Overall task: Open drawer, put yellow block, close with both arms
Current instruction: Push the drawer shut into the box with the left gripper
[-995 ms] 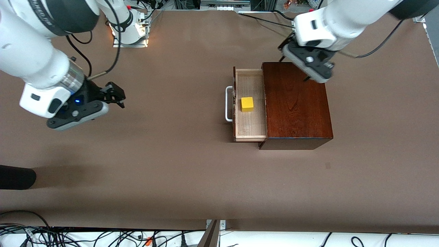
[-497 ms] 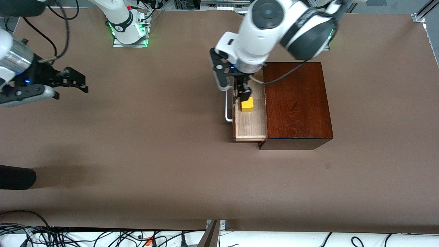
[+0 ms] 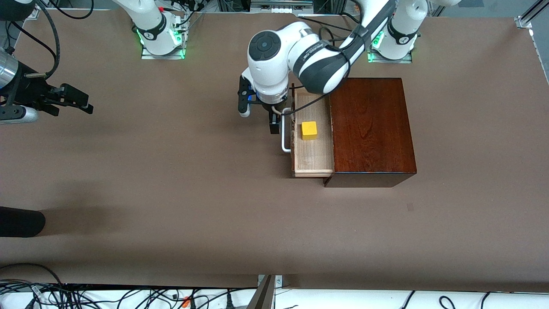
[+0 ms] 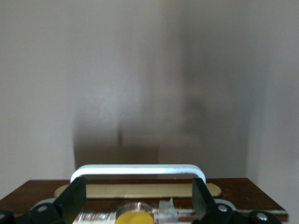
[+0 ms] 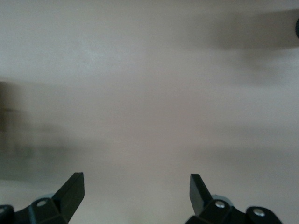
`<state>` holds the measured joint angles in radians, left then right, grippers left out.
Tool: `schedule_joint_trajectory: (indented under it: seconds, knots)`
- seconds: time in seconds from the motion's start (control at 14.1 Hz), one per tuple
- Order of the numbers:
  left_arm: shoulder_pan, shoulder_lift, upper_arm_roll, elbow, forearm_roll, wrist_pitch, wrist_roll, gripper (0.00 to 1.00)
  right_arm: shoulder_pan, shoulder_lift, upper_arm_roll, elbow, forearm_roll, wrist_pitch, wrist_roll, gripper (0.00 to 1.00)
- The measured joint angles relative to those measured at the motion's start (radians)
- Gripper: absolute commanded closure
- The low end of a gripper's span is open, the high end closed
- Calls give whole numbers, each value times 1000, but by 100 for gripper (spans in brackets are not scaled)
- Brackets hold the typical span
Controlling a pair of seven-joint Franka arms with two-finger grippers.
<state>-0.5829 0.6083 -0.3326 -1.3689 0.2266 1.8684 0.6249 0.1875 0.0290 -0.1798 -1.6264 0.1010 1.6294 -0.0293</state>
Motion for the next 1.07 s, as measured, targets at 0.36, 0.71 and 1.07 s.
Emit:
schedule_joint_trajectory:
  seconds: [0.36,0.71,1.07]
  knots:
    - [1,48,6,2,51,0,26,0,0,0,7,5,-41,10,41,0]
    - [4,68,10,-3,54,-6,29,0,0,0,16,14,-59,10,44,0]
    - [13,68,21,-5,54,-44,29,0,1,1,23,14,-59,8,44,0]
